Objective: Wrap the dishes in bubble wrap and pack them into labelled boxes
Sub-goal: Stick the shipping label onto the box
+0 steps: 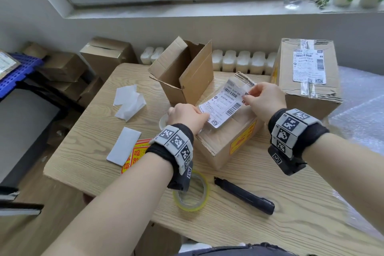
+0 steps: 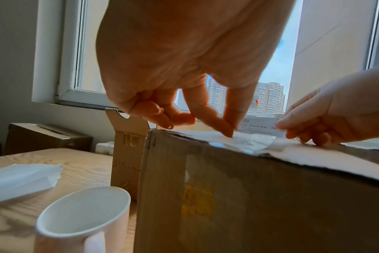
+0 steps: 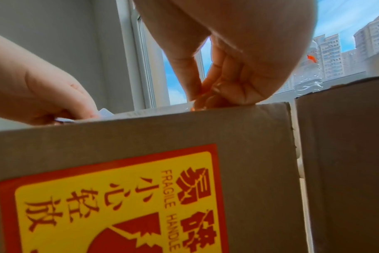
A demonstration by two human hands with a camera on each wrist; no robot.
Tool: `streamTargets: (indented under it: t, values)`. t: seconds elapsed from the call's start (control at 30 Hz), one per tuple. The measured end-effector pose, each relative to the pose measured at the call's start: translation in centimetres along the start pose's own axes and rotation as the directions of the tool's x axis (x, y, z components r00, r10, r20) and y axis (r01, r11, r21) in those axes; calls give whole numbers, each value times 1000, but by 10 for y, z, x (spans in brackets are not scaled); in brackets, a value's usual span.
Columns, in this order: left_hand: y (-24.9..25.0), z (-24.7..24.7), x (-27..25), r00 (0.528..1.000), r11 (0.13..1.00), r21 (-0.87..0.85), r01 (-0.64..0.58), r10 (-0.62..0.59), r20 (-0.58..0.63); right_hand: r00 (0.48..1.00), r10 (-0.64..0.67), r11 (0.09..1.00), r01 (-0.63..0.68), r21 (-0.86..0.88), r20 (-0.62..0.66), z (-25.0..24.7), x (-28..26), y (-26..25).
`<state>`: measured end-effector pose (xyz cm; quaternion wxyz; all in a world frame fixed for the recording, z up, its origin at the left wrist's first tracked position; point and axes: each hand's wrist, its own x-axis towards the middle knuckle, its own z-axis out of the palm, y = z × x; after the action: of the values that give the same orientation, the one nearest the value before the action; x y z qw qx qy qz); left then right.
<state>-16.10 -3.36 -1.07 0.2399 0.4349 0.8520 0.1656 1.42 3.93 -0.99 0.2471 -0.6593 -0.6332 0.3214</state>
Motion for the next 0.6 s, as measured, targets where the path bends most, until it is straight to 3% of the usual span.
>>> streamTargets:
  t: [0.17, 0.6]
  values:
    - [1, 5, 4, 1000, 993, 117, -9, 8, 14, 1000, -16, 991, 16, -130, -2, 0, 2, 6]
    - [5, 7, 3, 999, 976, 216, -31, 23, 41, 996, -82, 965, 84, -249, 19, 3, 3, 8]
